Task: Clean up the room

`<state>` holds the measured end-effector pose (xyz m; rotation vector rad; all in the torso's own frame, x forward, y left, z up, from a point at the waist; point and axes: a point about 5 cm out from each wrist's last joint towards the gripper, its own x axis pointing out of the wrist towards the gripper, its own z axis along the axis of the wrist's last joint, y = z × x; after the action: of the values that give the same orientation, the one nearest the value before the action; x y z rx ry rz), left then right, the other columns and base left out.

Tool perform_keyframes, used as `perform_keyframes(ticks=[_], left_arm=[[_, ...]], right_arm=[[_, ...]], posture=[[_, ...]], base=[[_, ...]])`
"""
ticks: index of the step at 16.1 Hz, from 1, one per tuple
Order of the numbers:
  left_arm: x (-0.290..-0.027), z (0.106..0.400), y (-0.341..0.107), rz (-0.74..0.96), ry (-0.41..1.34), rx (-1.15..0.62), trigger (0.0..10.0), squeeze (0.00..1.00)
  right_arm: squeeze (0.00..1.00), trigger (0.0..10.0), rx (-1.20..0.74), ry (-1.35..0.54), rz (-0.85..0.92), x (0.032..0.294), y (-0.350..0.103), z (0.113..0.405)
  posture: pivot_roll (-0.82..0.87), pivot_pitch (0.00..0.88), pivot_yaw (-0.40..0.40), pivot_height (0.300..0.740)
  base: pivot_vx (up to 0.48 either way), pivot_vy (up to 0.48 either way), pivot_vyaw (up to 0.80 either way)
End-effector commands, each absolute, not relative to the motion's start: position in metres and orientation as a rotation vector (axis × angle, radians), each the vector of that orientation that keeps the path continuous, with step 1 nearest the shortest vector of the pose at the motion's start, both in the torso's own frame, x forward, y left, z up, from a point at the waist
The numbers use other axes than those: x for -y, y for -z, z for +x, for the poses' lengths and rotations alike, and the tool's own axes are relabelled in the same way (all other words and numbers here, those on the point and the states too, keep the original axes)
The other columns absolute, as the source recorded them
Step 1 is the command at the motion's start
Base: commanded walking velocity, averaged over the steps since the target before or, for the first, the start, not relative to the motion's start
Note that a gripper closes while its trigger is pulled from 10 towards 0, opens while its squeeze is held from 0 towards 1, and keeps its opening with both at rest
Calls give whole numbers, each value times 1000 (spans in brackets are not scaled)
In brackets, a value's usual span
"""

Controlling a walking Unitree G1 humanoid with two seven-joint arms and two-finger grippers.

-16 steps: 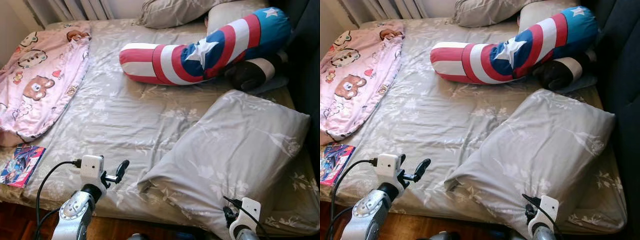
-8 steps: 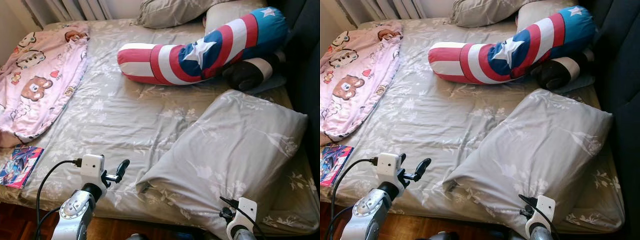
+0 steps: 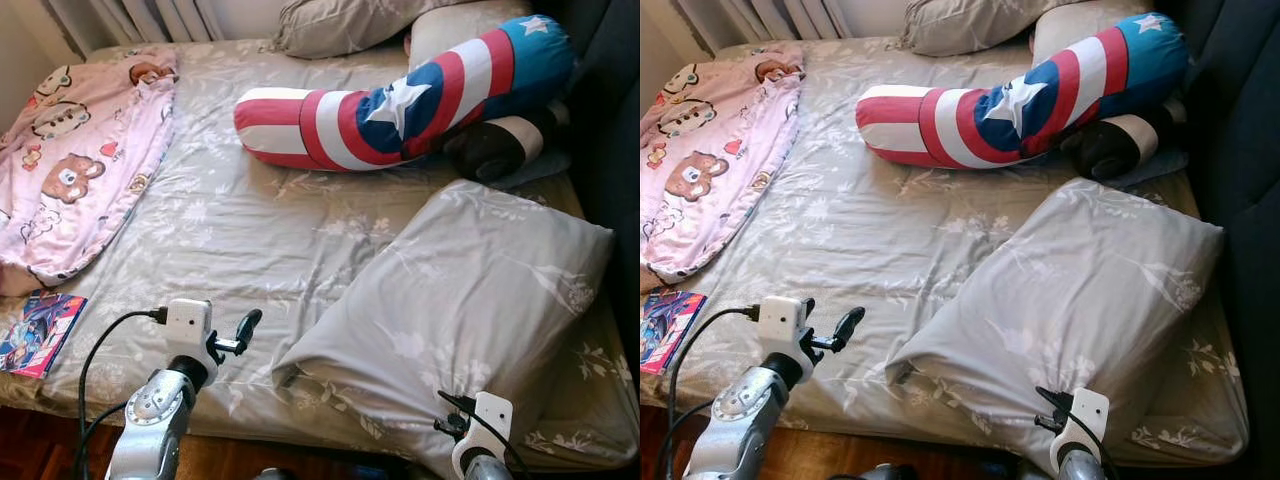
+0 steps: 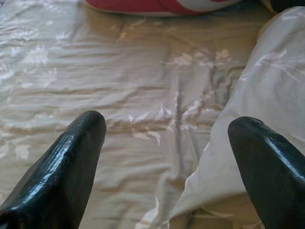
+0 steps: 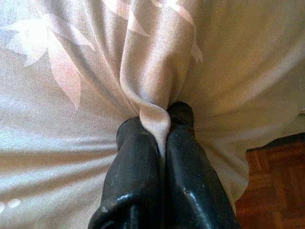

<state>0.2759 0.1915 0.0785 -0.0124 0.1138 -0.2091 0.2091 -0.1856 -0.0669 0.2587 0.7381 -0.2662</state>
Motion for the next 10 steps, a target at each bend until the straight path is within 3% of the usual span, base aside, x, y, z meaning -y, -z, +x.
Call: perform_keyframes(ticks=[1,6,7,10], left_arm=[[-196,273,-72,-7,192,-137,10000,0],[-197,281,-71,-18,162,-116,10000,0],[-195,285,-71,-23,158,-110,10000,0],[-193,291,-71,-33,150,-99,10000,0]], right_arm=[[0,0,-848,283,278,182,81,188],[0,0,-723,439,245,239,58,209],[0,0,-637,538,223,272,42,213],[0,0,-552,685,168,322,20,209]], posture=[[67,196,112,705],[24,135,91,705],[5,112,82,705],[-18,80,75,705]], base=[[0,0,0],[0,0,0],[0,0,0],[0,0,0]])
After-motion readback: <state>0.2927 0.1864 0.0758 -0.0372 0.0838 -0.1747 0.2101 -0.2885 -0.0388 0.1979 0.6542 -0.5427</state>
